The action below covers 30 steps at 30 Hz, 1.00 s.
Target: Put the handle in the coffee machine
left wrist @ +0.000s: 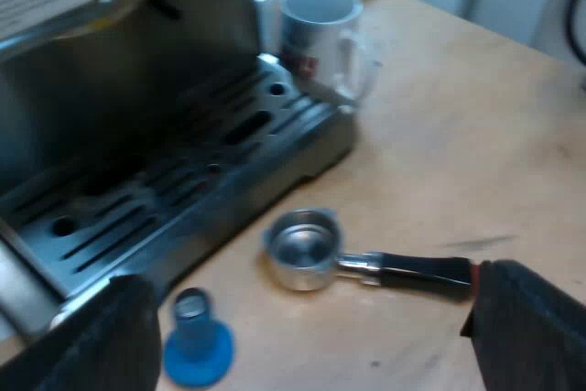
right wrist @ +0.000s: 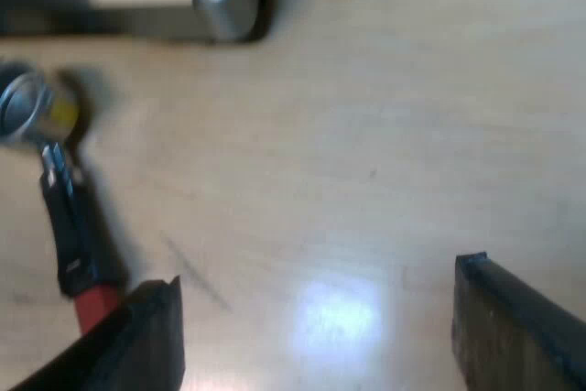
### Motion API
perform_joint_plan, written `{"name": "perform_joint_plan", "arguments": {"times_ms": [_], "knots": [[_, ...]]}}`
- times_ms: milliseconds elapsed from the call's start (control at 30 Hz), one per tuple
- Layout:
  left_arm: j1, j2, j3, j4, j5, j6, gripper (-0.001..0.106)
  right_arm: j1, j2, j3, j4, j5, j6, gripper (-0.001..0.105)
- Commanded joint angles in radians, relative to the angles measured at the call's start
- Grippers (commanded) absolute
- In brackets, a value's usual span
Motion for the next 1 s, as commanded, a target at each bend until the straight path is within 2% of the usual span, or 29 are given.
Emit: {"name": "perform_joint_plan", "arguments": {"times_ms": [33,200,467,667,833,900,1000], "knots": [[-0.062,0.000,-0.010,-0.003,0.077,0.006,0.071,0.054,0.065,-0.050,0.061,-0.003,-0.012,0.063],[-0.138,0.000,-0.010,-0.003,0.154,0.008,0.071,0.156,0.158,-0.097,0.080,0.009,-0.001,0.063],[-0.233,0.033,-0.010,0.011,0.156,0.008,0.071,0.362,0.282,-0.116,0.071,0.113,0.104,0.063],[-0.250,0.140,-0.010,0.039,0.150,0.014,0.071,0.524,0.361,-0.116,0.015,0.159,0.217,0.063],[-0.250,0.216,-0.003,0.039,0.148,0.049,0.071,0.603,0.412,-0.116,-0.012,0.184,0.263,0.063],[-0.250,0.258,0.015,0.031,0.141,0.061,0.071,0.649,0.448,-0.116,-0.014,0.205,0.265,0.060],[-0.250,0.286,0.043,0.029,0.141,0.061,0.071,0.712,0.511,-0.116,-0.035,0.242,0.265,0.042]]}}
